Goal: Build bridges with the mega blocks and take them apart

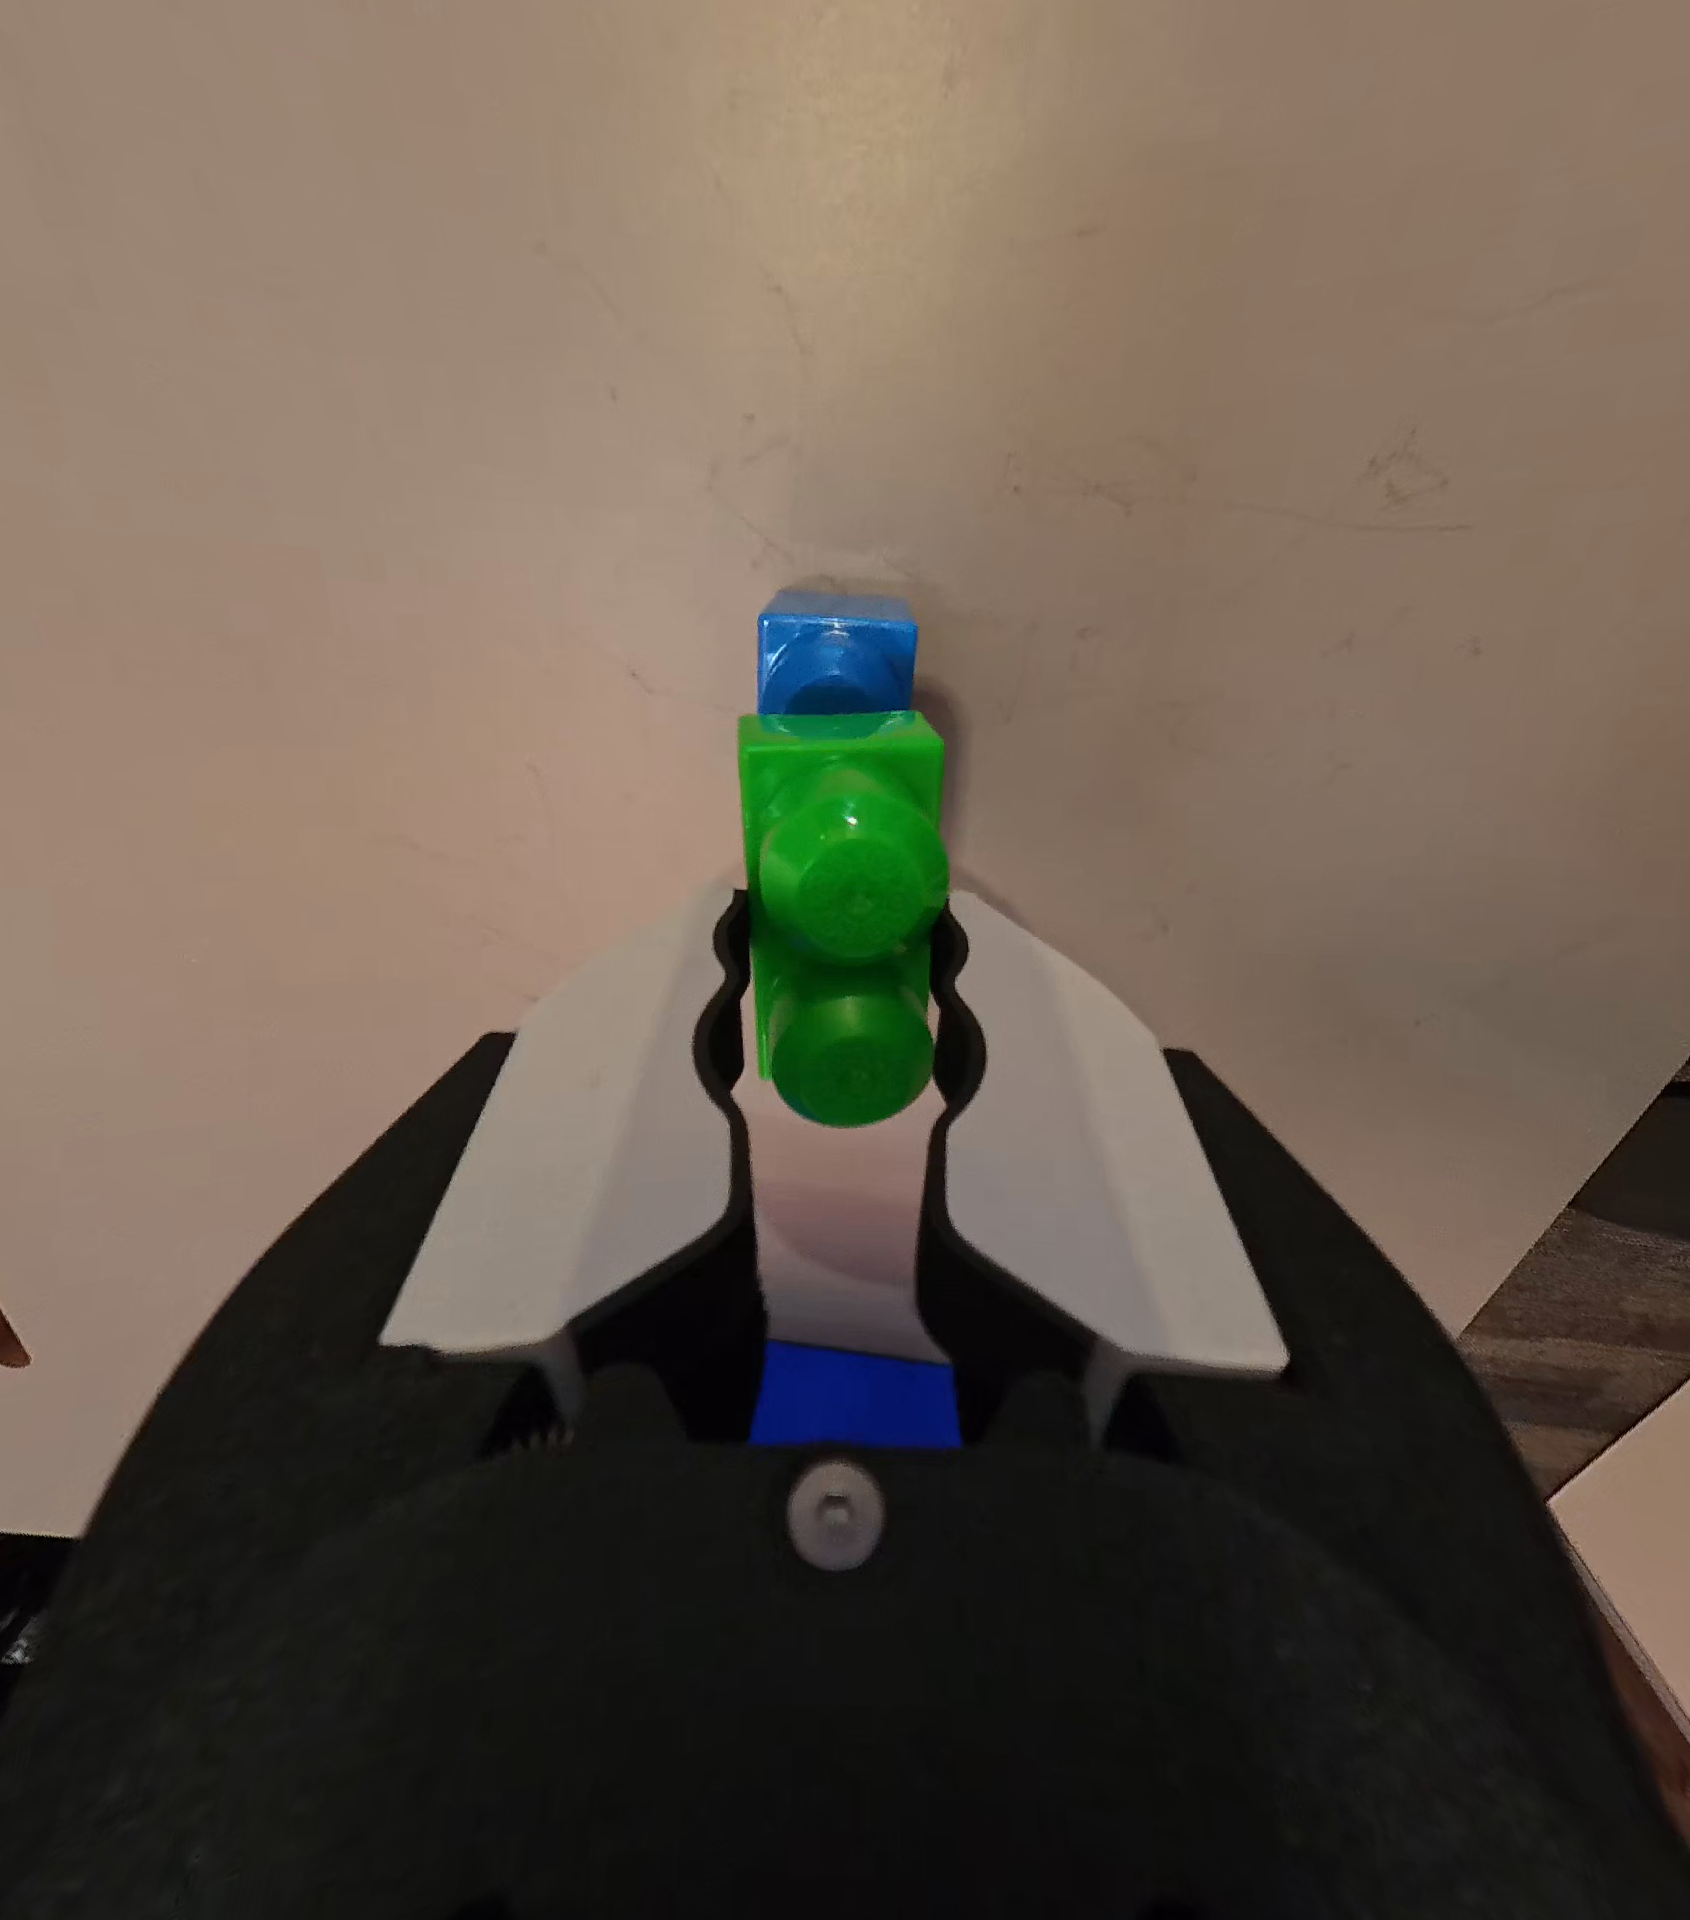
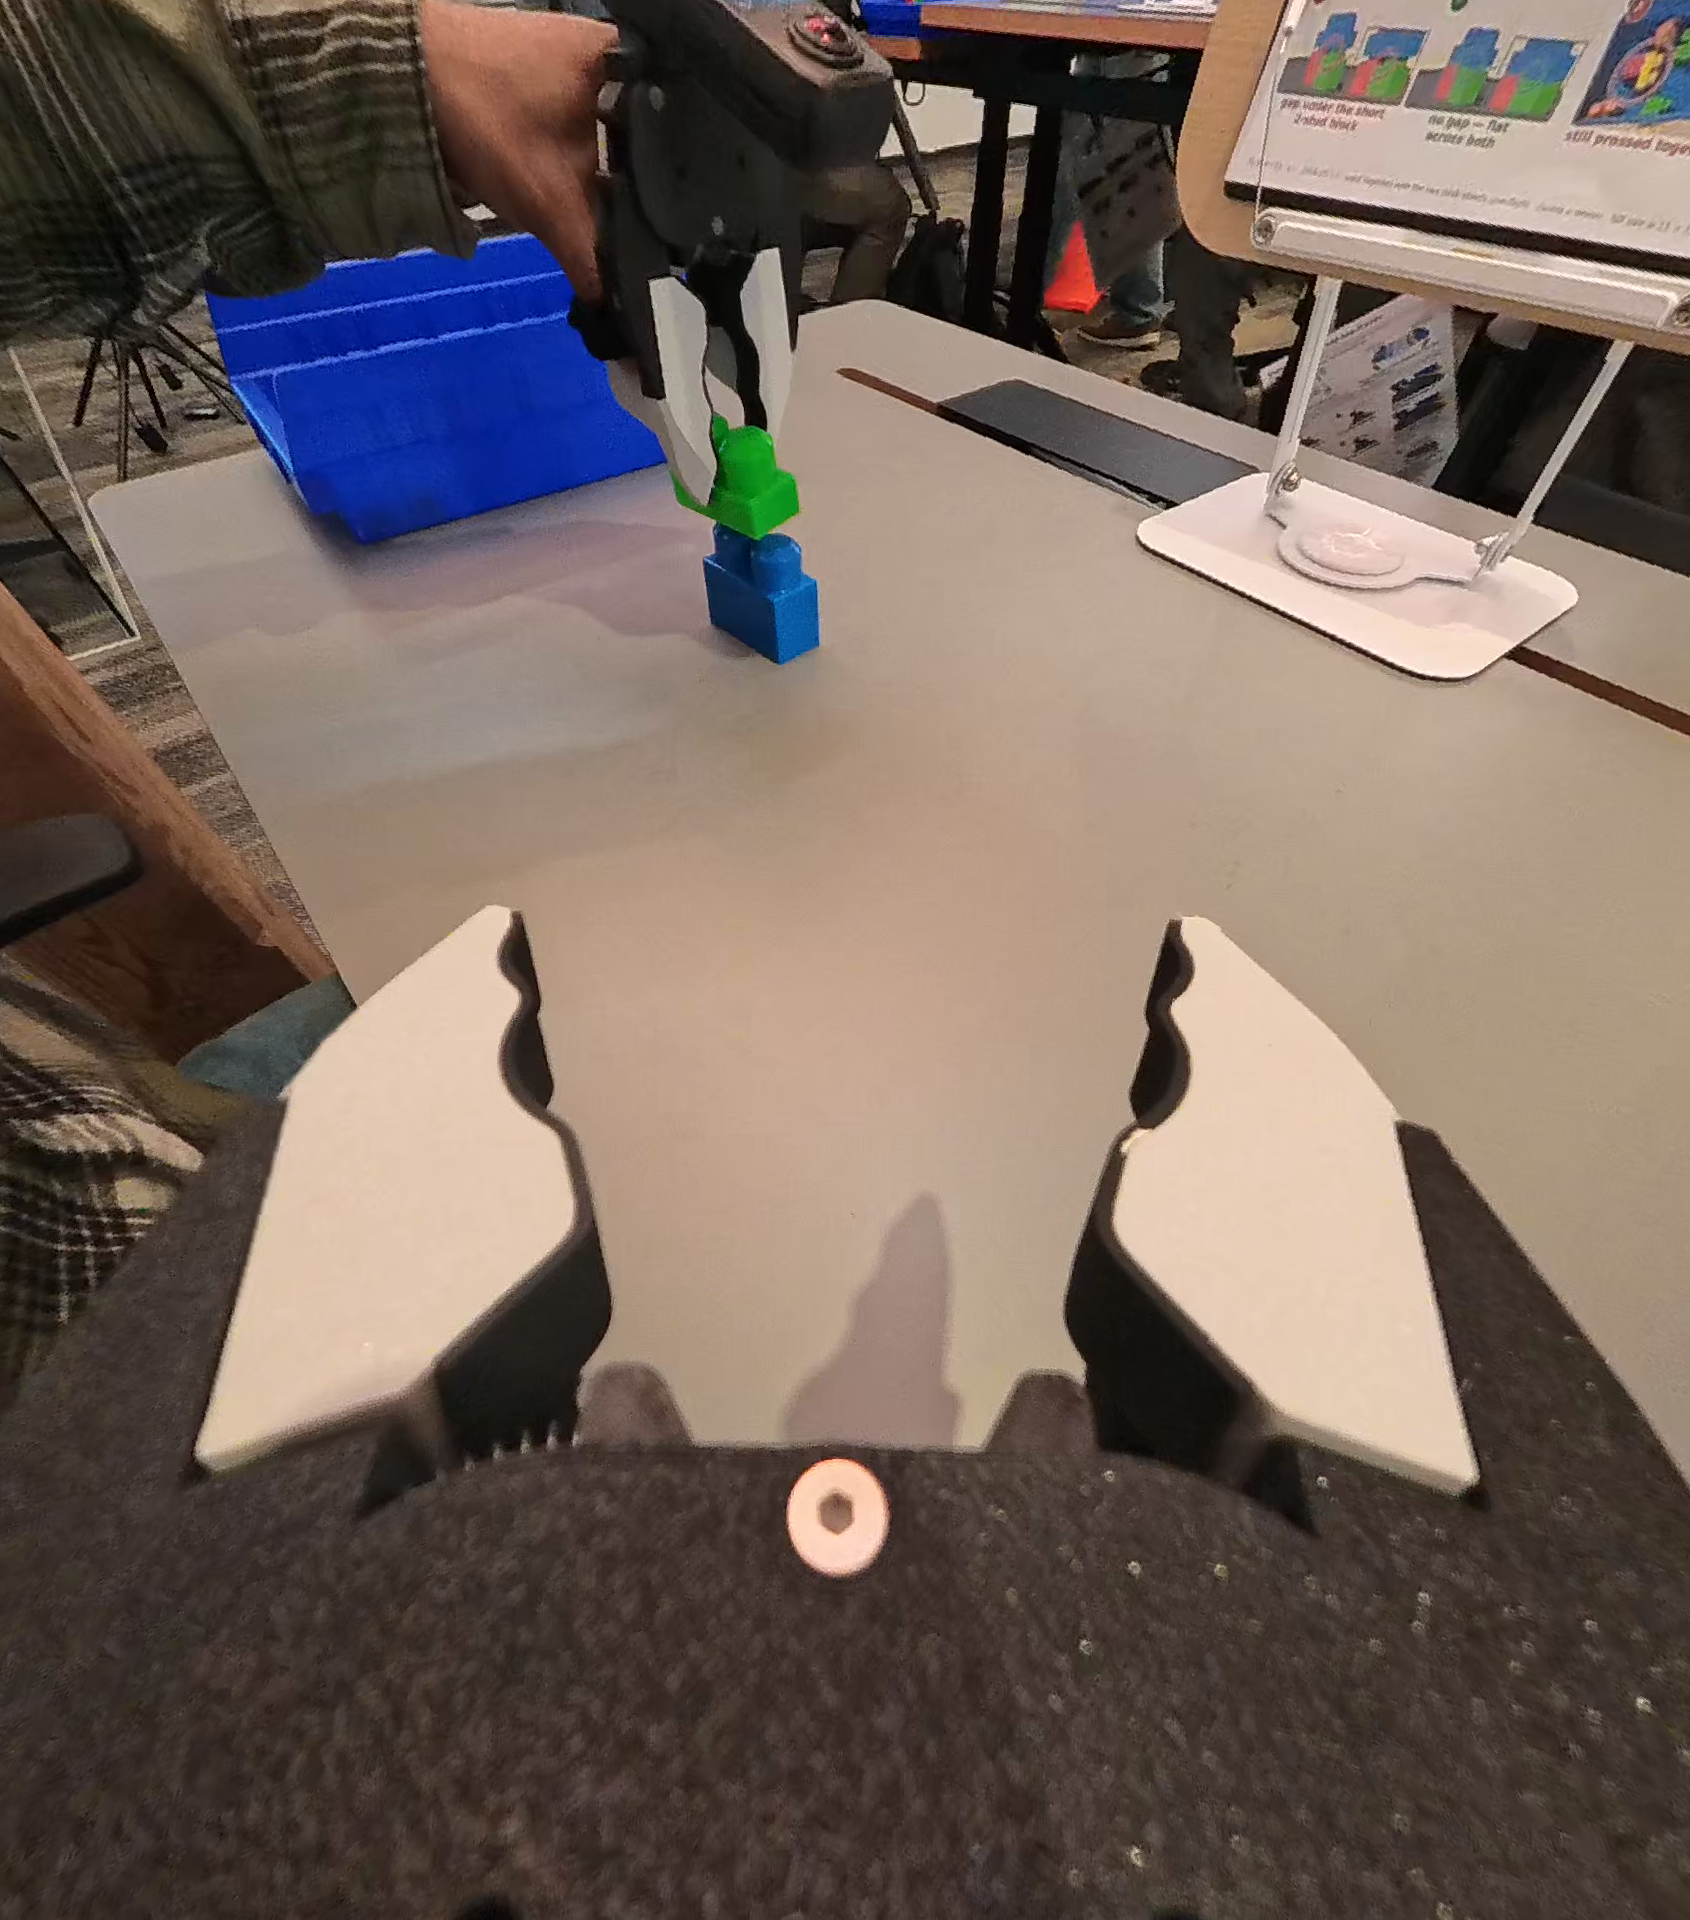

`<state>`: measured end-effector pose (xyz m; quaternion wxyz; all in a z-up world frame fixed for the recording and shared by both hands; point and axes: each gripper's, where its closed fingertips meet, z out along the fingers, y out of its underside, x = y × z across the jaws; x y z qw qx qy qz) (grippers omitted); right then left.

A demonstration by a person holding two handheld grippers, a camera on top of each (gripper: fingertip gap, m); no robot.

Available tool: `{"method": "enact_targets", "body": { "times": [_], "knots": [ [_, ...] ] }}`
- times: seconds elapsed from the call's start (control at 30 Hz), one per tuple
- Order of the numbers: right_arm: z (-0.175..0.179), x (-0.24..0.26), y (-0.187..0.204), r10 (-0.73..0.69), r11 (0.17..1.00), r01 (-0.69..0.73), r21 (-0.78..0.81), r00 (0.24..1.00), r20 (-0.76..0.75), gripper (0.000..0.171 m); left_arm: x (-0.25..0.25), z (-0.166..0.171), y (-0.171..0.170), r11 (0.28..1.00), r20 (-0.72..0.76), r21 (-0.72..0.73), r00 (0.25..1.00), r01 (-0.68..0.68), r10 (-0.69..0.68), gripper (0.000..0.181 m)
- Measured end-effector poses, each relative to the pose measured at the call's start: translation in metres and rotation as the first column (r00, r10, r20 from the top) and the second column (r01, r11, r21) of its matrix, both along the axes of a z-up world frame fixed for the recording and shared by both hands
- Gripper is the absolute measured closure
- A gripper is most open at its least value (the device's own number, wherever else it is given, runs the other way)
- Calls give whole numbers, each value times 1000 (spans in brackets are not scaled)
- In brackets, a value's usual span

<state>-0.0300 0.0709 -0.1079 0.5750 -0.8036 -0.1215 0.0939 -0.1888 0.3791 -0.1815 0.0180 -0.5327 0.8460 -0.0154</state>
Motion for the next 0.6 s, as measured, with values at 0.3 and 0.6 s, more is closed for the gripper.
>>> {"method": "enact_targets", "body": {
  "times": [0.3,0.6],
  "knots": [
    [-2,1,-2,-1,1000,1,-1,1000,-9,61,1,-1,2,1000,-15,-2,1000,1,-1,148],
    [-2,1,-3,0,1000,0,1,1000,-11,61,9,-4,-3,1000,-7,-21,1000,8,-8,148]
  ]
}}
